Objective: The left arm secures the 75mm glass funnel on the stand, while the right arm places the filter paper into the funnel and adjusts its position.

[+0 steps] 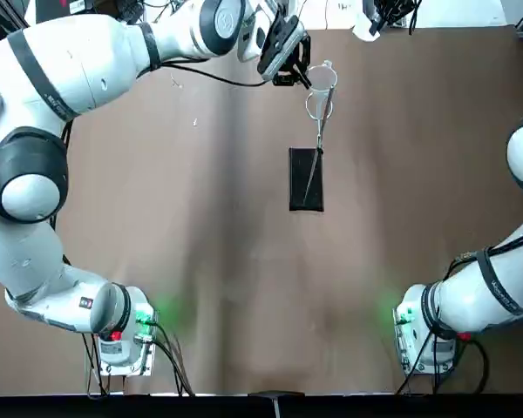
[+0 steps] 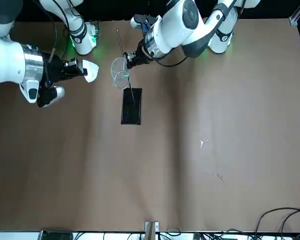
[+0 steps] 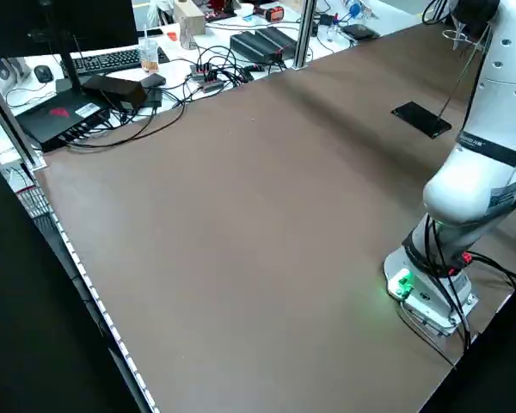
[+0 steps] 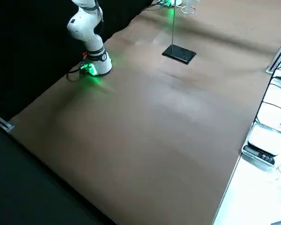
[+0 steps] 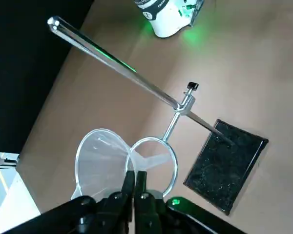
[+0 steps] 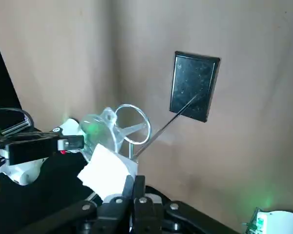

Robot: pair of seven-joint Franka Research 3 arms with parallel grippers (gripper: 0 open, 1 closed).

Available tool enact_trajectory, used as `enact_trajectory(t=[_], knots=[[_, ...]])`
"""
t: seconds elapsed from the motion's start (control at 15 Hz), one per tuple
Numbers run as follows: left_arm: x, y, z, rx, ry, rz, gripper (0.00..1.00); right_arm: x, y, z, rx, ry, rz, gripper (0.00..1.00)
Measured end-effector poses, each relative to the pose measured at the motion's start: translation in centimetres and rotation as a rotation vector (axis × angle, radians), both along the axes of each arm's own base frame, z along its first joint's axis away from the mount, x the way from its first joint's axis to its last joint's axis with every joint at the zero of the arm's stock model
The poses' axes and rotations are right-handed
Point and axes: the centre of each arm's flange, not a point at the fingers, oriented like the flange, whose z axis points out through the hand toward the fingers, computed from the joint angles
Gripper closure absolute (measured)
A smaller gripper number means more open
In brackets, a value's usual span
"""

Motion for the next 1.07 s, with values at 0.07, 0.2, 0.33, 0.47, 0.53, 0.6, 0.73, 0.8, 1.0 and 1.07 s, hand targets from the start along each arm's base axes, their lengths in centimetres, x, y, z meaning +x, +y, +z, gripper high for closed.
enact_trajectory(t=[0.07, 0.2, 0.33, 0.47, 0.53, 0.6, 0.73, 0.8, 1.0, 1.07], knots=[[-0.1, -0.1, -0.2, 0.004, -0.003, -0.002, 0.97, -0.1, 0.3, 0.2, -0.001, -0.001, 0.0, 0.99], [-0.3, -0.2, -0.6, 0.007, -0.003, -0.004, 0.97, -0.1, 0.5, 0.2, -0.002, -0.002, 0.003, 0.99], [-0.4, -0.4, -0.8, 0.009, -0.002, -0.005, 0.97, -0.1, 0.7, 0.2, -0.003, -0.004, -0.003, 0.99], [-0.4, -0.5, -1.1, 0.01, -0.013, -0.005, 0.97, -0.2, 1.2, 0.3, -0.006, -0.004, -0.007, 0.99], [-0.4, -0.6, -1.3, 0.011, -0.015, -0.005, 0.97, -0.3, 1.7, 0.3, -0.009, -0.002, -0.005, 0.99], [-0.4, -0.7, -1.5, 0.012, -0.015, -0.005, 0.97, -0.5, 2.3, 0.3, -0.013, 0.002, -0.004, 0.99], [-0.6, -1.0, -1.9, 0.012, -0.013, -0.008, 0.97, -0.8, 3.6, 0.2, -0.018, 0.002, -0.001, 0.99], [-0.8, -1.2, -2.3, 0.014, -0.012, -0.009, 0.97, -1.2, 4.8, 0.1, -0.023, 0.008, 0.011, 0.99], [-0.8, -1.1, -2.7, 0.017, -0.016, -0.005, 0.96, -1.6, 6.2, -0.2, -0.027, 0.01, 0.025, 0.99], [-0.8, -1.1, -2.8, 0.021, -0.023, -0.006, 0.96, -1.5, 6.4, -0.4, -0.029, 0.005, 0.022, 0.99]])
